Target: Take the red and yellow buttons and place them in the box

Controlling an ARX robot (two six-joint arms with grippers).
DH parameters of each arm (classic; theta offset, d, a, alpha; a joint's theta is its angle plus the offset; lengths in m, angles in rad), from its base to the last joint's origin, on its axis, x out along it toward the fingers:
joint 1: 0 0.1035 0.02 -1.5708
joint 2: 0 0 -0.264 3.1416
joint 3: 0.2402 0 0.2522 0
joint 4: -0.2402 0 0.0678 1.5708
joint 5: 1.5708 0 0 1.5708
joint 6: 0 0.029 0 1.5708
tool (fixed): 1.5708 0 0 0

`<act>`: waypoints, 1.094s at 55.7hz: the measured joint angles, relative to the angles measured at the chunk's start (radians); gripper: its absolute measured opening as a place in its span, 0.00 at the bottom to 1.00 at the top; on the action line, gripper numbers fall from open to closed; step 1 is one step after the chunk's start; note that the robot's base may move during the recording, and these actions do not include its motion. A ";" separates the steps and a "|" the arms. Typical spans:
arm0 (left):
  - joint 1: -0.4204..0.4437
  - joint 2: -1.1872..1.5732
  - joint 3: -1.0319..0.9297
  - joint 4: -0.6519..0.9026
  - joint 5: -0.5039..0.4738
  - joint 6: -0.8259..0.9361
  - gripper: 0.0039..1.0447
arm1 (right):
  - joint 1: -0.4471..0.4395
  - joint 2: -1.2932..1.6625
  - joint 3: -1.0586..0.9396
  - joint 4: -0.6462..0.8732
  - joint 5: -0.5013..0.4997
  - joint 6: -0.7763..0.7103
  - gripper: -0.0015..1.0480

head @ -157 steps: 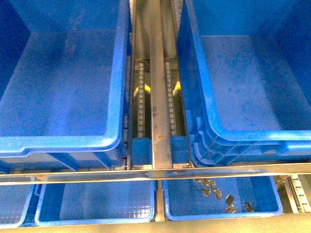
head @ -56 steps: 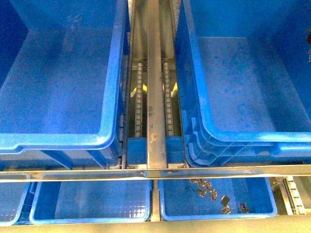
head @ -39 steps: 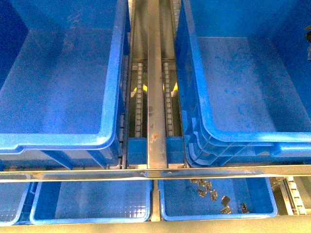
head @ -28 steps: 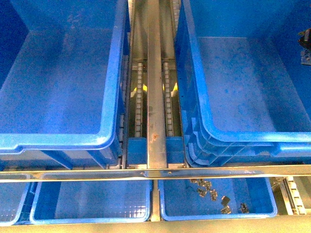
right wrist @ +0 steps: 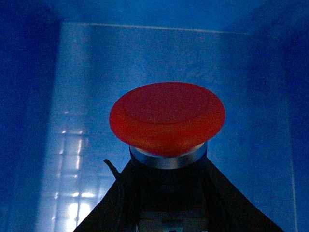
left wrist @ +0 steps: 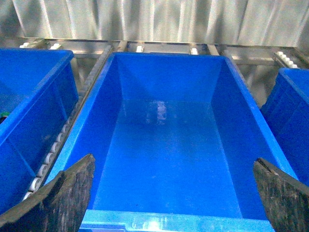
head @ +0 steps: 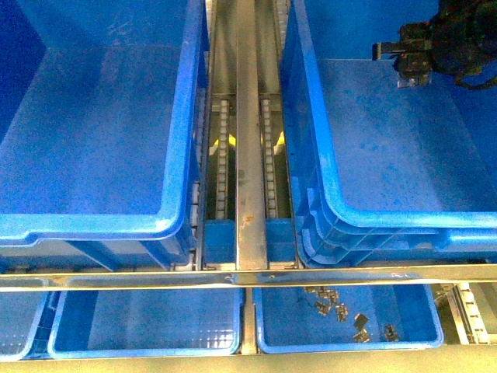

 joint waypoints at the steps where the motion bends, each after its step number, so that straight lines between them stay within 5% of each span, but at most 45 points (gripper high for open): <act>1: 0.000 0.000 0.000 0.000 0.000 0.000 0.93 | -0.001 0.013 0.016 -0.007 0.002 0.000 0.25; 22: 0.000 0.000 0.000 0.000 0.000 0.000 0.93 | 0.000 0.282 0.389 -0.169 0.059 0.006 0.25; 37: 0.000 0.000 0.000 0.000 0.000 0.000 0.93 | 0.008 0.312 0.408 -0.187 0.022 0.007 0.63; 47: 0.000 0.000 0.000 0.000 0.000 0.000 0.93 | 0.005 0.146 0.172 -0.024 -0.052 -0.008 0.96; 61: 0.000 0.000 0.000 0.000 0.000 0.000 0.93 | 0.017 -0.329 -0.349 0.174 -0.169 0.071 0.94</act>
